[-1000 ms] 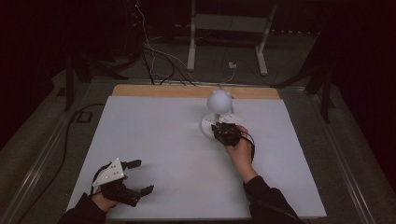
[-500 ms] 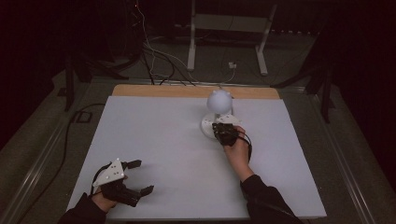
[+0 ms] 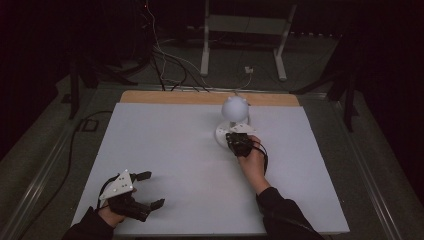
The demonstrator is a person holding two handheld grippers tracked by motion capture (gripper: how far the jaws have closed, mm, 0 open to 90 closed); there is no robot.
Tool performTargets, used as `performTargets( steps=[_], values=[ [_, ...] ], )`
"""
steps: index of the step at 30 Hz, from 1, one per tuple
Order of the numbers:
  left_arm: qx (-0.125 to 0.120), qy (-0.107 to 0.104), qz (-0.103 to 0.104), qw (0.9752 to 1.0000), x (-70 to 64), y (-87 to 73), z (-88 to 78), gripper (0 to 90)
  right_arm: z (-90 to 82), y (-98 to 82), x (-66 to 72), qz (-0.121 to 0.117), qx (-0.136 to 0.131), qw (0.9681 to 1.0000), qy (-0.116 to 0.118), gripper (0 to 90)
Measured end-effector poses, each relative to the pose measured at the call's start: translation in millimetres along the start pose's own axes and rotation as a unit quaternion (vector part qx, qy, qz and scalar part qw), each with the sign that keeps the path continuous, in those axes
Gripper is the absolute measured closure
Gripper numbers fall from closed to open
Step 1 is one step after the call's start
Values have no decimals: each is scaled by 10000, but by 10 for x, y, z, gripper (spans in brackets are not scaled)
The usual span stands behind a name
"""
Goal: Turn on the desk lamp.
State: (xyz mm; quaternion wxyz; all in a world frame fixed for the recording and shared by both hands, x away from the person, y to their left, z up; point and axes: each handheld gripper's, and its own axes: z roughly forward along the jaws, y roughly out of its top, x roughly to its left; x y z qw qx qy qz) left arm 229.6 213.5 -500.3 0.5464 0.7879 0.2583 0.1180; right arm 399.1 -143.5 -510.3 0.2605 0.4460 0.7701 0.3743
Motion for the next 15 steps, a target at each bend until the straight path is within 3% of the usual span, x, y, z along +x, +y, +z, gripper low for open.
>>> performTargets(
  steps=[15],
  values=[
    [-22, -2, -12, 10000, -2, 1, 0, 2, 23, -2, 20, -48, -6, 10000, 19, 900]
  ],
)
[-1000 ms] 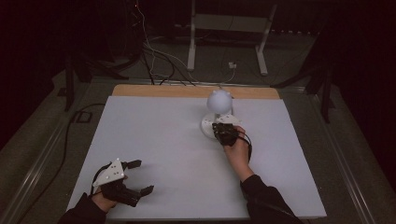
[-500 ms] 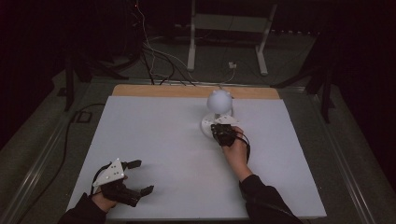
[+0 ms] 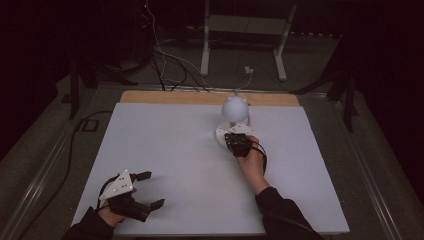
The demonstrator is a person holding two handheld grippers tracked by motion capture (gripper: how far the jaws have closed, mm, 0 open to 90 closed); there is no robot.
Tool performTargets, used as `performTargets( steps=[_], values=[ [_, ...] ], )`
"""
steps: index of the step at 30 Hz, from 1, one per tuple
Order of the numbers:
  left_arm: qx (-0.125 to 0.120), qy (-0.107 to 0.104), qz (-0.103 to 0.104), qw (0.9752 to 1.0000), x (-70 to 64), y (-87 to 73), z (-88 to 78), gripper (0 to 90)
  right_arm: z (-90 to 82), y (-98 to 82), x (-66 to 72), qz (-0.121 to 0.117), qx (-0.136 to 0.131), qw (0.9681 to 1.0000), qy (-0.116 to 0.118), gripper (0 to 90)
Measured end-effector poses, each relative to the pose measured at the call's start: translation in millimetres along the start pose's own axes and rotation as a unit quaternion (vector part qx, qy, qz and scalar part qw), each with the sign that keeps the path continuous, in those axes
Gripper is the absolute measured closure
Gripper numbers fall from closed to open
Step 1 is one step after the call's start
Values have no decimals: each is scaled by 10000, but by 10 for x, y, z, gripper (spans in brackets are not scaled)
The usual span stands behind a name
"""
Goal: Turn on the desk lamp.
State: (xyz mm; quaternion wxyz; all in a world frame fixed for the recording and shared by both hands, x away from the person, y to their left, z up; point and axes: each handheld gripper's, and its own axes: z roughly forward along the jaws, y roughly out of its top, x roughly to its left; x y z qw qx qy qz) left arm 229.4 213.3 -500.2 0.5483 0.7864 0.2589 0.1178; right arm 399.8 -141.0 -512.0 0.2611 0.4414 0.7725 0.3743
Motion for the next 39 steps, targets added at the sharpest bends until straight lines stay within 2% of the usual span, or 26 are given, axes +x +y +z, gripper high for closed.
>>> performTargets(
  steps=[11, 13, 16, 20, 25, 32, 34, 37, 38, 39],
  values=[
    [-6, -7, -2, 10000, 5, 0, -2, 2, 19, -16, 1, 73, -61, 10000, 3, 900],
    [21, -5, 13, 10000, 3, -2, 1, 2, 7, -3, -19, 216, -35, 9997, 130, 900],
    [-13, -5, 0, 10000, 0, 2, 1, 1, -34, 17, 4, 79, -95, 9999, 87, 900],
    [17, 10, 13, 10000, 0, 0, -1, 2, -104, 64, -7, 91, -108, 9998, 110, 898],
    [25, 6, 15, 10000, 0, -1, -1, 1, -184, 71, -7, 8, -116, 9998, 170, 846],
    [0, 16, 19, 10000, -1, 3, 2, 2, -301, 88, 0, -122, -176, 9994, 287, 712],
    [-13, 12, 10, 10000, -1, 4, 0, 2, -321, 90, -2, -145, -159, 9991, 359, 635],
    [0, 14, 19, 10000, -2, 3, 1, 2, -350, 84, -8, 20, -132, 9989, 456, 534],
    [-18, 10, 20, 10000, -1, 4, 0, 2, -377, 83, -1, -3, -175, 9987, 481, 445],
    [-25, 5, 15, 10000, 0, 5, -1, 2, -377, 83, -1, -3, -175, 9987, 481, 445]
  ],
)
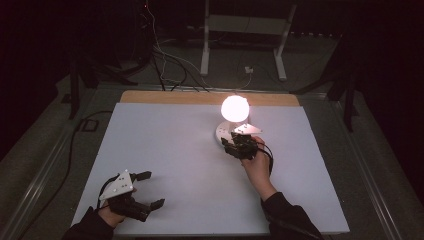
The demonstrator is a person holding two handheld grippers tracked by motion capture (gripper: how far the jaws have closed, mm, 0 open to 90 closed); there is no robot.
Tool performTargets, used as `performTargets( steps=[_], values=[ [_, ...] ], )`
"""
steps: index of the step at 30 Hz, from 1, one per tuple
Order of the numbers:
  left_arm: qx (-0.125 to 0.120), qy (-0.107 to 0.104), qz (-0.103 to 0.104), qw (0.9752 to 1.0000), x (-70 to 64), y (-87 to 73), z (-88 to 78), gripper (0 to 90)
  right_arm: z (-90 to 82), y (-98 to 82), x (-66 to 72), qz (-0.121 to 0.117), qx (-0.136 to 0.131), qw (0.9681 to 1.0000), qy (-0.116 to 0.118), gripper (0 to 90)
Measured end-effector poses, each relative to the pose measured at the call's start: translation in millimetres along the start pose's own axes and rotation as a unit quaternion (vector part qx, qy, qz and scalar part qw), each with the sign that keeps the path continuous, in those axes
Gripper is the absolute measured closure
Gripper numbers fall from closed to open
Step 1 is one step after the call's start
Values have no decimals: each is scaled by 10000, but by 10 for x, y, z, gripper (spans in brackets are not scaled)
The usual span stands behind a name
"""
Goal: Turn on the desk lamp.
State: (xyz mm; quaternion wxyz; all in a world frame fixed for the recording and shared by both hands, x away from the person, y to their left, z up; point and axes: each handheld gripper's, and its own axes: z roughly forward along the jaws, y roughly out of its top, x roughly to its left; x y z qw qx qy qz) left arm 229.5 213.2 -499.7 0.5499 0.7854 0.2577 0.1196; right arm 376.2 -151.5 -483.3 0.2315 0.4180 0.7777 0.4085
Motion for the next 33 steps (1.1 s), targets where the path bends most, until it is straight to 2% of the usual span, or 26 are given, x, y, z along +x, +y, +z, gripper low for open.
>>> performTargets(
  steps=[1, 2, 5, 10, 11, 12, 17, 20, 22, 24, 27, 33],
  values=[
    [7, 4, -6, 10000, 0, -1, 1, 2, -9, 13, 2, 64, 94, 9999, 15, 334],
    [17, 8, -6, 10000, 0, -2, 2, 1, -8, 21, 1, 89, 189, 9998, 19, 293],
    [10, 7, -4, 10000, 2, 1, 1, 2, -15, 24, -6, 148, 236, 9996, 61, 255],
    [-18, 48, -30, 10000, 14, 3, -1, 2, -29, 17, -13, 251, 316, 9990, 196, 132],
    [-39, 54, -36, 10000, 18, 5, -3, 2, -47, 10, -12, 163, 280, 9988, 375, 20],
    [-54, 58, -50, 10000, 21, 6, -3, 2, -47, 10, -12, 163, 280, 9988, 375, 20],
    [-54, 88, -72, 9999, 33, 10, 8, 1, -92, 20, -25, 178, 228, 9971, 700, 0],
    [-37, 97, -78, 9999, 49, 12, 16, 1, -129, 39, -31, 83, 120, 9947, 1021, 0],
    [-43, 85, -66, 9999, 56, 15, 24, 1, -160, 43, -13, -204, -128, 9942, 1047, 0],
    [-24, 79, -70, 9999, 46, 11, 28, 2, -200, 32, 5, -380, -479, 9930, 1013, 0],
    [10, 89, -53, 9999, 35, 1, 12, 2, -243, 43, 9, -369, -343, 9929, 1074, 0],
    [-75, 109, -59, 9999, 20, -7, -37, 2, -367, 10, -26, -335, -351, 9915, 1204, 0]
  ],
)
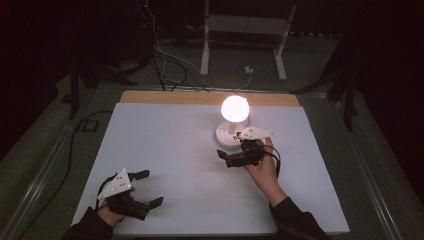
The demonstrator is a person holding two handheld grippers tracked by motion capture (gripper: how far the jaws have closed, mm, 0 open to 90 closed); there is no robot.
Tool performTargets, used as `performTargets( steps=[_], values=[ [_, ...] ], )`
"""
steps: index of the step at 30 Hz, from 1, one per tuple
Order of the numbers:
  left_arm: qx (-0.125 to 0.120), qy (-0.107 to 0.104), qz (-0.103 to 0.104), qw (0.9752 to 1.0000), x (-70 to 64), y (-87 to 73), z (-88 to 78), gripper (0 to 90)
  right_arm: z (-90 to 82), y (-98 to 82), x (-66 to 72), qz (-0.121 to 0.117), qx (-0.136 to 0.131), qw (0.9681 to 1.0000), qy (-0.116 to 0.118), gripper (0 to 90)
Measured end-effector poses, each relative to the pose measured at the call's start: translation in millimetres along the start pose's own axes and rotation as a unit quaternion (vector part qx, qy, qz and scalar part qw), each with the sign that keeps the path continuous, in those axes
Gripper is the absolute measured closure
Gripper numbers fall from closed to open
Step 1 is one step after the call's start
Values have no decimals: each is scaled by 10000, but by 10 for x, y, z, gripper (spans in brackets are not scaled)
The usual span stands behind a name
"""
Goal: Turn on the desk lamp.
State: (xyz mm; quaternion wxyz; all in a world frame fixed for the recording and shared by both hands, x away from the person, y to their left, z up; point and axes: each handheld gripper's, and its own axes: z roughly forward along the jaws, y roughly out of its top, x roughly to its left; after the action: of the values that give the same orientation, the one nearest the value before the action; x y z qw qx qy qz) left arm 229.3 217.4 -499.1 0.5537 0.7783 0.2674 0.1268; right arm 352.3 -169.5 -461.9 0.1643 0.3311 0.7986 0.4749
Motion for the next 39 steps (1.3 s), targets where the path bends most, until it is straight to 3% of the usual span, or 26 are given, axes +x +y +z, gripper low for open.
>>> performTargets(
  steps=[5, 8, 18, 27, 33, 39],
  values=[
    [43, -27, 3, 10000, 7, 1, 18, 2, -150, -42, 14, -43, -4, 9998, 193, 0],
    [46, -28, 3, 10000, 3, 2, 22, 2, -247, -84, -1, -61, -20, 9998, 175, 0],
    [36, -75, -8, 10000, -2, 1, 24, 1, -587, -349, -85, 75, 67, 9999, -64, 0],
    [65, -37, 19, 10000, -7, -1, 25, 2, -915, -597, -192, 340, 86, 9988, -331, 0],
    [84, -49, 19, 10000, -6, -2, 30, 2, -1089, -802, -253, 541, 250, 9976, -349, 0],
    [99, -41, 20, 9999, -9, -3, 33, 2, -1235, -991, -279, 541, 433, 9966, -456, 0]
  ],
)
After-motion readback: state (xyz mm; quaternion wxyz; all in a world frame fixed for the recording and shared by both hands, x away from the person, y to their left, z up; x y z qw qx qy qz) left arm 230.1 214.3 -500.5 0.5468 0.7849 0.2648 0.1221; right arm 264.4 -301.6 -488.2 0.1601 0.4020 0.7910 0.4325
